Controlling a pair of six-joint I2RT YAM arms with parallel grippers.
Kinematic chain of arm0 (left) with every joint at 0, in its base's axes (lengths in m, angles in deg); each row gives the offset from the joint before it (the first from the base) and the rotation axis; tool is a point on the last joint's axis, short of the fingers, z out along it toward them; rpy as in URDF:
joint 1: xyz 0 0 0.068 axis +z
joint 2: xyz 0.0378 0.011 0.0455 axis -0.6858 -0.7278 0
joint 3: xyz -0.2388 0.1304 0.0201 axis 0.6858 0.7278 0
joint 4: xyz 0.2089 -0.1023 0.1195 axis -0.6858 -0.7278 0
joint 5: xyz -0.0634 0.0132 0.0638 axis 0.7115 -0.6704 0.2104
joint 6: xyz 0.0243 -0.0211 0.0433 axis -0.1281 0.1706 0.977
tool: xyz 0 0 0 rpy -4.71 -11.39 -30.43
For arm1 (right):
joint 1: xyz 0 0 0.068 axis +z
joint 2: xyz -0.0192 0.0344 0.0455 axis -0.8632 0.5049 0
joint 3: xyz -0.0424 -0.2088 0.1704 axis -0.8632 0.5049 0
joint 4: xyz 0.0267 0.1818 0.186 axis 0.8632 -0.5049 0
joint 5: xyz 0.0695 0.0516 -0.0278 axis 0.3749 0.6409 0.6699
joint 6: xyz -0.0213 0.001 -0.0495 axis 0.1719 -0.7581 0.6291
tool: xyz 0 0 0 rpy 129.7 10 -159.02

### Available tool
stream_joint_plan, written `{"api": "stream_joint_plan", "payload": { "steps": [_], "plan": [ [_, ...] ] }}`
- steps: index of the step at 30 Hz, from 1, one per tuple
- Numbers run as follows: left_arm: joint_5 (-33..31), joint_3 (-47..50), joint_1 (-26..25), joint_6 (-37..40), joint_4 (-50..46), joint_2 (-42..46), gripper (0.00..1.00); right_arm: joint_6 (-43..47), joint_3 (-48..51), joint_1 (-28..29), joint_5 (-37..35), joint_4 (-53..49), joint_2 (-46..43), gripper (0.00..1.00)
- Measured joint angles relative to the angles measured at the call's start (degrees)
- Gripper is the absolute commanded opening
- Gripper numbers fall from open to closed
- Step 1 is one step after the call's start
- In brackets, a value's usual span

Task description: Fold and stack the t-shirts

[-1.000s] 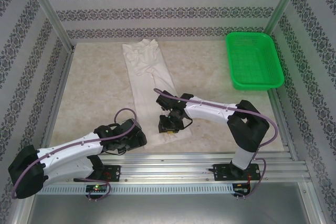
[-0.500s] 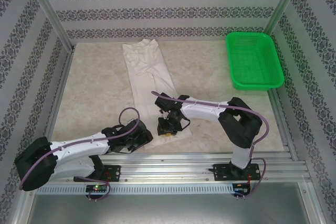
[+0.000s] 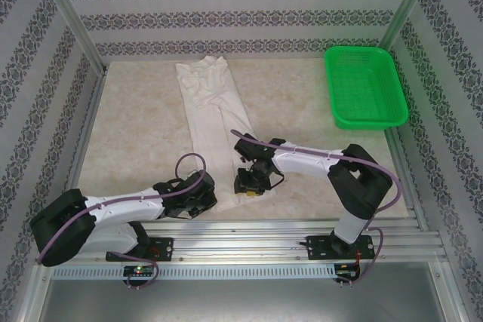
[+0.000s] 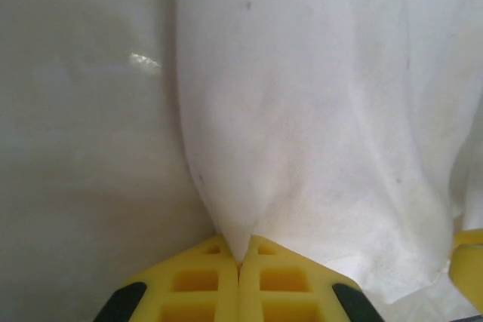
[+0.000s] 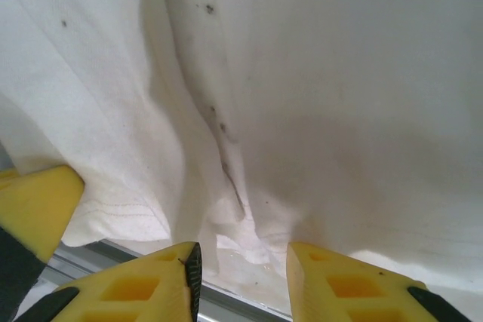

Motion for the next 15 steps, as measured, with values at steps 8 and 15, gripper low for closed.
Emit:
{"api": "stream_joint_plan", "payload": {
  "steps": [8, 15],
  "plan": [
    [-0.3, 0.5, 0.0, 0.0, -1.3, 8.5, 0.02, -0.5, -0.5, 0.0, 0.2, -0.1, -1.5, 0.36],
    [-0.6, 0.8, -0.4, 0.0, -2.6, 8.4, 0.02, -0.3, -1.2, -0.9, 0.1, -1.5, -3.2, 0.42]
  ]
}}
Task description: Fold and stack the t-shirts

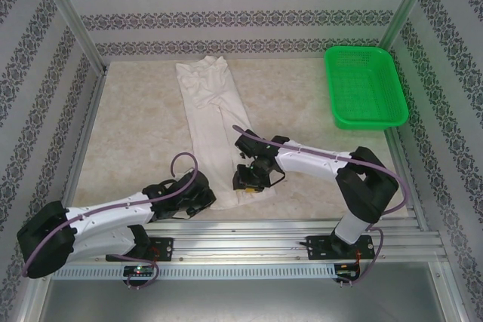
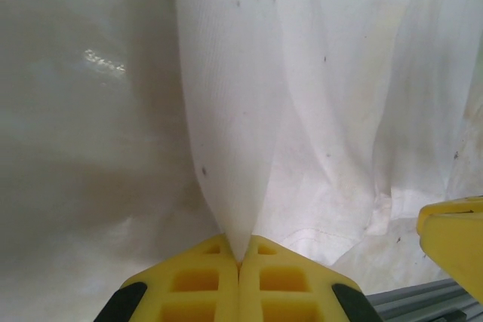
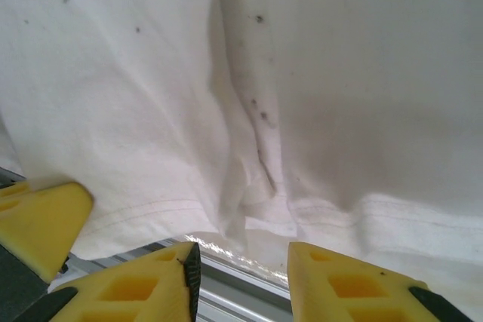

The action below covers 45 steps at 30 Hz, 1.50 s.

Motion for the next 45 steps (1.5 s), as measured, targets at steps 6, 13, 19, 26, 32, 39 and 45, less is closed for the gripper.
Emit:
{"api": "stream_joint_plan", "payload": {
  "steps": [6, 13, 19, 26, 32, 39, 45],
  "plan": [
    [-1.0, 1.7, 0.0, -0.2, -2.4, 7.5, 0.01, 3.8, 4.1, -6.7, -2.4, -5.3, -9.2, 0.49],
    [-1.0, 3.7, 0.0, -0.2, -3.8, 8.2, 0.00, 8.1, 15.5, -14.4, -1.6, -5.8, -12.3, 0.49],
    [-1.0, 3.7, 0.0, -0.2, -4.3, 8.7, 0.00, 8.4, 18.6, -14.8, 1.8, -0.7, -11.2, 0.47],
    [-0.9, 3.8, 0.0, -0.2, -4.3, 8.7, 0.00, 8.4, 18.4, -14.1, 3.6, 3.5, -8.9, 0.47],
    [-0.8, 3.8, 0.0, -0.2, -4.3, 8.1, 0.00, 8.4, 17.7, -13.1, 3.5, 3.6, -7.8, 0.46],
    [-0.6, 3.8, 0.0, -0.2, -4.3, 7.7, 0.00, 8.1, 16.4, -10.9, 3.4, 4.0, -6.3, 0.40],
    [-0.6, 3.8, 0.0, -0.2, -4.3, 7.9, 0.00, 7.1, 15.7, -9.4, 3.7, 4.9, -4.9, 0.11]
  ]
}}
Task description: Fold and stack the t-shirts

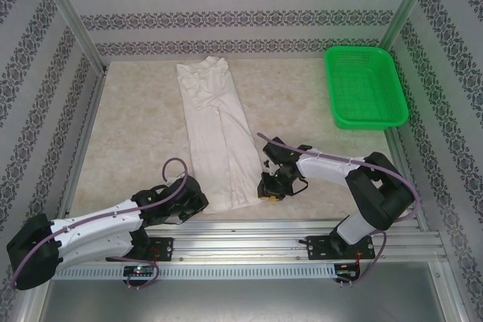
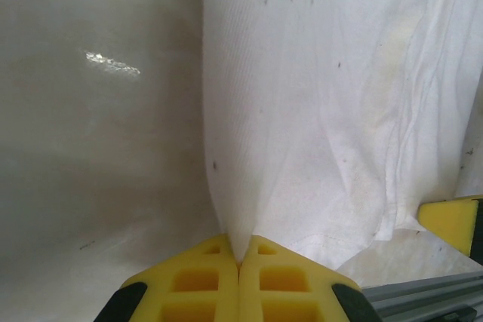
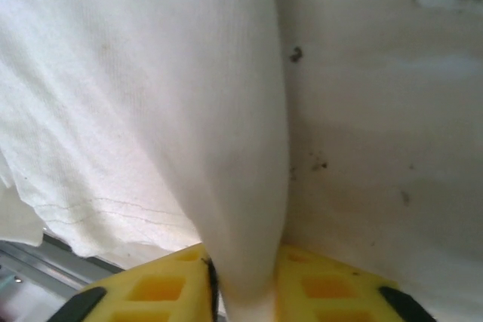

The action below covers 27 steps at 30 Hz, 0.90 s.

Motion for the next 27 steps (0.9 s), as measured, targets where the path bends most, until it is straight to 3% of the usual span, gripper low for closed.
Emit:
{"api": "stream_joint_plan", "payload": {
  "steps": [3, 15, 20, 27],
  "plan": [
    [0.0, 0.0, 0.0, 0.0, -0.1, 1.1, 0.00, -0.1, -0.8, 0.0, 0.0, -0.7, 0.0, 0.00],
    [-1.7, -6.1, 1.2, -0.8, -7.7, 8.3, 0.00, 1.7, -15.0, -1.1, 1.1, -8.6, -1.3, 0.00],
    [0.2, -13.9, 8.2, 1.7, -9.6, 3.4, 0.00, 4.1, -24.9, -2.6, 2.2, -11.8, 2.6, 0.00],
    [6.0, -20.5, 22.7, 8.3, -11.3, -2.4, 0.00, 8.1, -39.5, -5.8, 2.9, -16.6, 11.3, 0.00]
  ]
}}
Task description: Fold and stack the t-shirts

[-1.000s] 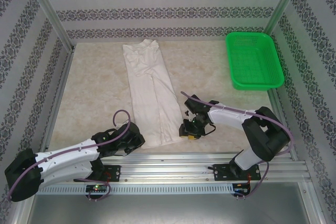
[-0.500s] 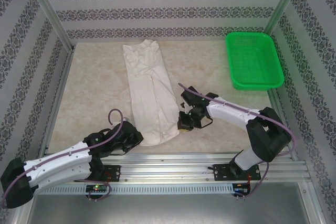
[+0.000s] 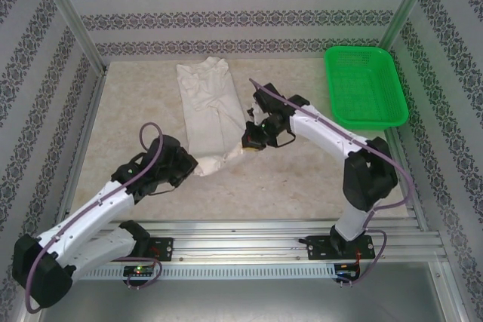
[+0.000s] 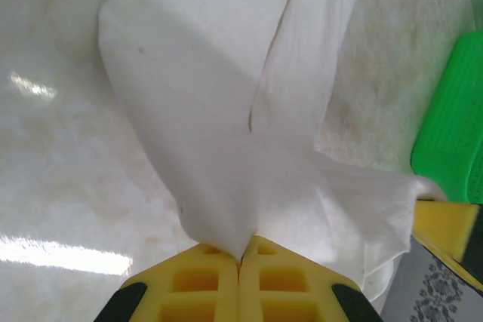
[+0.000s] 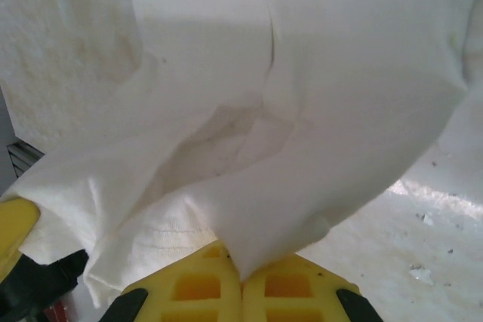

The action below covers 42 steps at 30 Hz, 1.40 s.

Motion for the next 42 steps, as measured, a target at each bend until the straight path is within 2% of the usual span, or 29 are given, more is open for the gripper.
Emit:
{"api": "stream_joint_plan", "payload": {
  "steps": [7, 13, 19, 28, 42],
  "plan": [
    [7.2, -5.6, 8.9, 6.5, 1.4, -10.6, 0.00, 3.1, -15.9, -1.9, 0.1, -4.3, 10.8, 0.00],
    [11.8, -8.9, 14.8, 11.0, 2.3, -17.2, 0.00, 5.6, -30.6, -2.9, 0.1, -9.0, 20.6, 0.00],
    [14.8, -12.8, 19.1, 14.9, 3.5, -22.3, 0.00, 6.8, -40.8, -3.8, 0.1, -13.2, 27.0, 0.00],
    [17.1, -17.3, 21.3, 18.3, 6.1, -28.9, 0.00, 7.3, -48.6, -4.9, 0.0, -16.1, 32.7, 0.00],
    [17.4, -20.3, 22.9, 20.1, 8.7, -34.7, 0.00, 7.1, -53.3, -7.1, 0.1, -16.2, 38.1, 0.00]
  ]
}}
